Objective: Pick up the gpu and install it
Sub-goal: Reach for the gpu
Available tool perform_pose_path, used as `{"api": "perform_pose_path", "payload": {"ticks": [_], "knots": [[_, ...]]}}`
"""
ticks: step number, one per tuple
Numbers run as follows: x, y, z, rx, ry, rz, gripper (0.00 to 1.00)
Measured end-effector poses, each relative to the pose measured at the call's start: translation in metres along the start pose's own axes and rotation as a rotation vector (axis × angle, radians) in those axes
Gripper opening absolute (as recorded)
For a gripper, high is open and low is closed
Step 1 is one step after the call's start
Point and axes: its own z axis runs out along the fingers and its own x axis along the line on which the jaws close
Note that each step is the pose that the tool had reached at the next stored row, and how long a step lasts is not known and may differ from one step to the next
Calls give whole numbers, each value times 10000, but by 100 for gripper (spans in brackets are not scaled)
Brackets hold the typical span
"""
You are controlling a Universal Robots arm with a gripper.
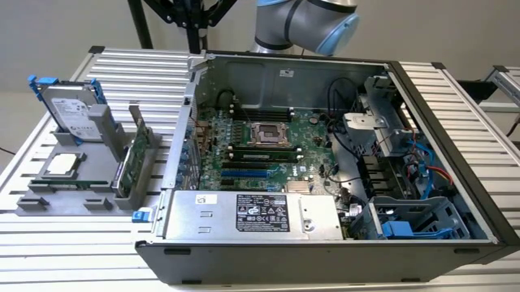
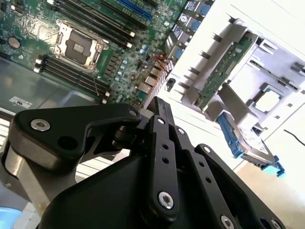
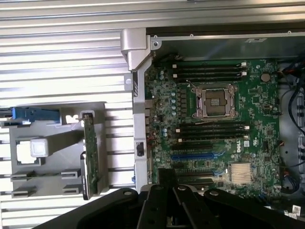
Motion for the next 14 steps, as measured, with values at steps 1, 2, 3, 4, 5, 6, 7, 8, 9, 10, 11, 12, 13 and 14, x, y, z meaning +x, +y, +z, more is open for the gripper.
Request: {"api": "perform_pose_path", "payload": {"ticks": [1, 2, 3, 4, 5, 6, 7, 8, 9, 10, 11, 12, 13, 14], "knots": [[9, -1, 0, 1, 0, 0, 0], [16, -1, 0, 0, 0, 0, 0], [22, -1, 0, -1, -1, 0, 0], [29, -2, -1, 0, 0, 1, 0], [36, -2, -1, 0, 0, 0, 0], [42, -3, -1, 0, 0, 0, 0], [47, -3, -1, 0, 0, 0, 0], [54, -4, -1, -1, 0, 0, 0], [61, -4, -1, 0, 0, 0, 0], [68, -5, -2, 1, 1, 0, 0], [75, -5, -2, 0, 0, 0, 0], [83, -6, -2, 1, 0, 1, 0], [91, -6, -2, 0, 0, 0, 0], [100, -7, -2, -1, 0, 0, 0]]}}
